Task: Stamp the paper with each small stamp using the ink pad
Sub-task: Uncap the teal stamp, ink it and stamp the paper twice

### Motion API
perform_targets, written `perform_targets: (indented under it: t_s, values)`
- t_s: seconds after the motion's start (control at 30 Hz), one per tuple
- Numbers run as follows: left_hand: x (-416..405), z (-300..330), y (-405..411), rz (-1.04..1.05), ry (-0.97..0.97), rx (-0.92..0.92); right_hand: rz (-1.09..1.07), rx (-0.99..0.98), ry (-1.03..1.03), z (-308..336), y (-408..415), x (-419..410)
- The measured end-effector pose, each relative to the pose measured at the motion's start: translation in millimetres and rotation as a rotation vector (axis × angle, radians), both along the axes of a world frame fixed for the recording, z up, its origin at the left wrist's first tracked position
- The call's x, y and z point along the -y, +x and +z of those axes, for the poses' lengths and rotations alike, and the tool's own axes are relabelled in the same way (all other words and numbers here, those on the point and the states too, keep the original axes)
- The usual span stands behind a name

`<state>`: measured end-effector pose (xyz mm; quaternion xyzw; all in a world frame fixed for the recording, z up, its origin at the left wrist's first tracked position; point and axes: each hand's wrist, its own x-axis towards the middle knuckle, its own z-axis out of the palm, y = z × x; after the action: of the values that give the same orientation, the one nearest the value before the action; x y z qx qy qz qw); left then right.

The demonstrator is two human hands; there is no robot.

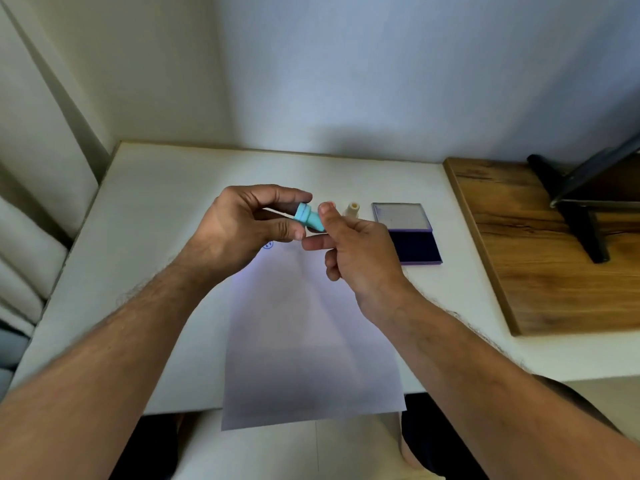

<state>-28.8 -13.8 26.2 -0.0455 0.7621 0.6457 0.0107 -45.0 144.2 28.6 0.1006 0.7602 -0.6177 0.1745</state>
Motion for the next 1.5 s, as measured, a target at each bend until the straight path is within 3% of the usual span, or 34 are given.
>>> perform_targets:
  t_s: [0.27, 0.63, 0.87, 1.2, 1.33, 1.5]
  values:
    - [3, -11, -17, 0.032, -0.005, 0.044, 0.018, 0.081, -0.157, -14, -22, -4]
    - [1, -16, -31, 0.085, 0.003, 0.083, 0.045, 0.045, -0.244, -25, -39, -6]
    - [4, -21, -31, 0.109, -0.038, 0.129, 0.12, -0.071, -0.14, -30, -42, -6]
    - [16, -26, -35, 0.286, -0.011, 0.038, 0.027, -0.093, -0.125, -31, -44, -5]
    - [28, -33, -37, 0.42, -0.153, 0.08, 0.036, -0.089, -0.138, -31, -43, -6]
    - [25, -39, -34, 0.403, -0.529, 0.122, 0.048, -0.101, -0.124, -32, -43, -5]
